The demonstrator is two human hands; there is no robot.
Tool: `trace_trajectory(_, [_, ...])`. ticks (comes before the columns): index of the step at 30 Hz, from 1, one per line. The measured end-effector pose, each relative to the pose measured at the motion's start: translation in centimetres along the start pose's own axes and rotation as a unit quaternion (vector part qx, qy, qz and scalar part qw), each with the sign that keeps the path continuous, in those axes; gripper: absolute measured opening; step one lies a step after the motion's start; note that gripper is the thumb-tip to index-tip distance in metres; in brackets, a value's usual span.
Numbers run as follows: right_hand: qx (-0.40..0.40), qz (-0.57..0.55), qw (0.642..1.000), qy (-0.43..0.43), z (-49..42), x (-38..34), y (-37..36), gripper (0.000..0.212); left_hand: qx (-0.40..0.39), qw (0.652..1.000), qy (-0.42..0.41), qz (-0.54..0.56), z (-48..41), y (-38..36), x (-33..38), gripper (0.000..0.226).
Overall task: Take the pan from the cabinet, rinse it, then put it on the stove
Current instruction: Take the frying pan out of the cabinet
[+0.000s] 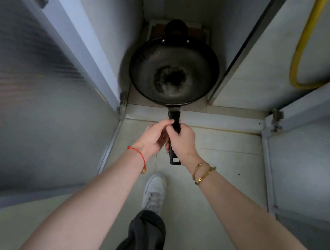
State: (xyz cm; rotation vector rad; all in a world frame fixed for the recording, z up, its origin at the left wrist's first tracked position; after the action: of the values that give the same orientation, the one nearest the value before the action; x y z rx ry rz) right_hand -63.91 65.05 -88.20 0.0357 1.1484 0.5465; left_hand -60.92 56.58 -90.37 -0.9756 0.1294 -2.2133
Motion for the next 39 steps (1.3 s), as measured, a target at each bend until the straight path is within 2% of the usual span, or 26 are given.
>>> trace_trajectory(7, [-0.036, -0.01, 0.998, -0.044, 14.3, -2.8, 2.3, 0.012, 0.018, 0.999, 0.031, 0.012, 14.4, 0.0, -2.0, 0.031])
trace_trajectory(14, [-0.026, 0.032, 0.998, -0.044, 27.3, -6.3, 5.3, 0.023, 0.016, 0.998, 0.055, 0.014, 29.0, -1.5, -2.9, 0.035])
trace_trajectory(21, [-0.012, 0.039, 0.998, -0.047, 38.9, -10.6, 8.9, 0.024, 0.029, 0.997, 0.071, 0.006, 41.0, -3.8, -3.0, 0.035])
trace_trajectory(30, [0.019, -0.012, 0.998, -0.061, 49.7, -15.9, 12.2, 0.025, -0.011, 0.997, 0.074, -0.025, 51.5, -6.1, -1.8, 0.034])
trace_trajectory(39, [0.088, -0.051, 0.994, -0.03, 57.7, -23.2, 15.0, 0.027, -0.073, 0.993, 0.029, -0.084, 59.6, -9.0, 2.4, 0.033])
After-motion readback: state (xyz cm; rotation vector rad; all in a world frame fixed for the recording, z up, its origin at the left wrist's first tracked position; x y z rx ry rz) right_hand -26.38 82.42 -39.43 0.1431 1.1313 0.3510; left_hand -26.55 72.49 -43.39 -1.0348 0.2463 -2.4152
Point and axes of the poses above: each hand's wrist, its own z-axis away from the middle knuckle, its own y-axis out of the back of the hand, x = y × z, the point moved 6 cm from there along -z, towards the middle knuckle, and after that the axes turned 3 degrees about z, right-handed, at the moved point
